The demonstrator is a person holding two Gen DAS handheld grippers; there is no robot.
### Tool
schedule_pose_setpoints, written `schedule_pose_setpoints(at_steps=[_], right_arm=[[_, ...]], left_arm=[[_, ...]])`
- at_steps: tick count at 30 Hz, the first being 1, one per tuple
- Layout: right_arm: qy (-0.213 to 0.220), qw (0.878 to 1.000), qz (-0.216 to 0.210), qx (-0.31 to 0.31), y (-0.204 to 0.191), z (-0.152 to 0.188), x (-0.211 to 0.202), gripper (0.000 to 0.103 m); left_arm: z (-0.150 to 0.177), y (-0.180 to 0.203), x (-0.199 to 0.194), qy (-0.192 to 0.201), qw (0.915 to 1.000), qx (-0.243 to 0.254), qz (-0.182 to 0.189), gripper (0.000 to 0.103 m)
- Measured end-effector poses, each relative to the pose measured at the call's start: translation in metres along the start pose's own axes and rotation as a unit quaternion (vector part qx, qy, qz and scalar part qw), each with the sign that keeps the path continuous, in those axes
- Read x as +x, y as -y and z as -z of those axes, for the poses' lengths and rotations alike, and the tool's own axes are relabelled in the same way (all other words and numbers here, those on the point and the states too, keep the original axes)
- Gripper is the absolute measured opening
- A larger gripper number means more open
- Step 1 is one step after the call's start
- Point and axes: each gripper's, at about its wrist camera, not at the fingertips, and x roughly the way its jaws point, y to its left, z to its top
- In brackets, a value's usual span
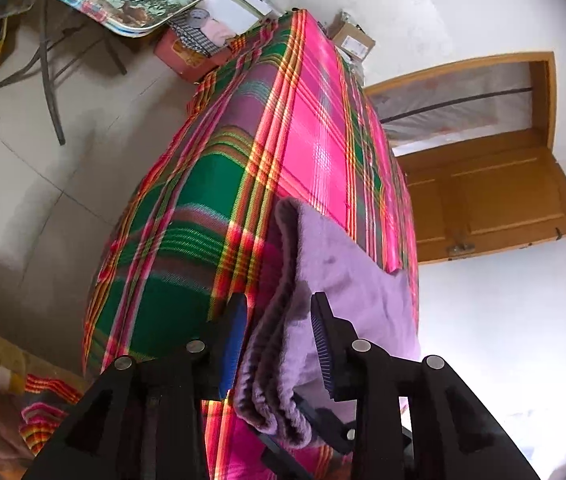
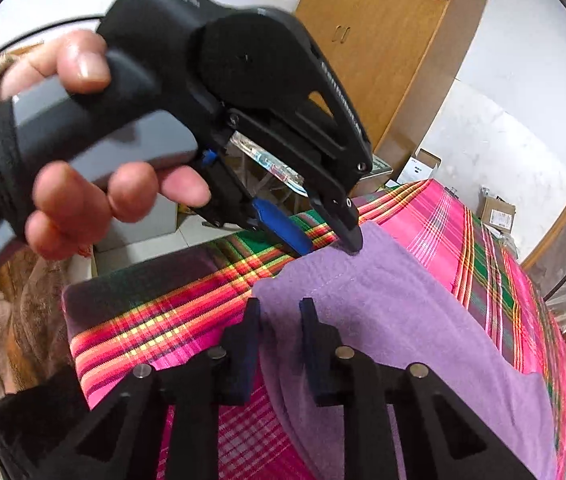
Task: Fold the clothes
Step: 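Grasp the purple fleece edge with the right gripper beside the left gripper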
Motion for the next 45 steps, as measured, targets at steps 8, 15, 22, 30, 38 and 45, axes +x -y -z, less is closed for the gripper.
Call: schedule_pose_setpoints(at_steps=[8, 15, 22, 30, 38, 45], right_arm=[[0.044, 0.998, -0.011, 0.031, 0.019, 0.0, -0.023, 0.018], [0.082, 0.994, -0.029, 0.069, 0.035, 0.009, -0.05, 0.018], [0.095, 0.99, -0.046, 0.095, 0.042, 0.017, -0.064, 0.018], [0.088, 0.99, -0.056, 0.099, 0.031, 0.01, -0.066, 0.017], [0.08, 0.99, -0.066, 0.099, 0.028, -0.006, -0.048, 0.017], [0.048, 0.99, -0.081, 0.107, 0.028, -0.003, -0.031, 0.017]], left_arm=[[-0.011, 0.009, 0.015, -0.019, 0.9998, -0.003, 0.008, 0.034], [-0.018, 0.021, 0.029, -0.035, 0.9993, -0.008, 0.007, 0.034], [-0.022, 0.032, 0.036, -0.031, 0.9995, -0.002, 0.005, 0.032], [-0.024, 0.036, 0.035, -0.018, 0.9998, 0.011, 0.004, 0.017], [-0.032, 0.038, 0.026, -0.002, 0.9996, 0.028, 0.005, 0.014], [-0.03, 0.03, 0.039, -0.007, 0.9997, 0.019, -0.017, 0.013]])
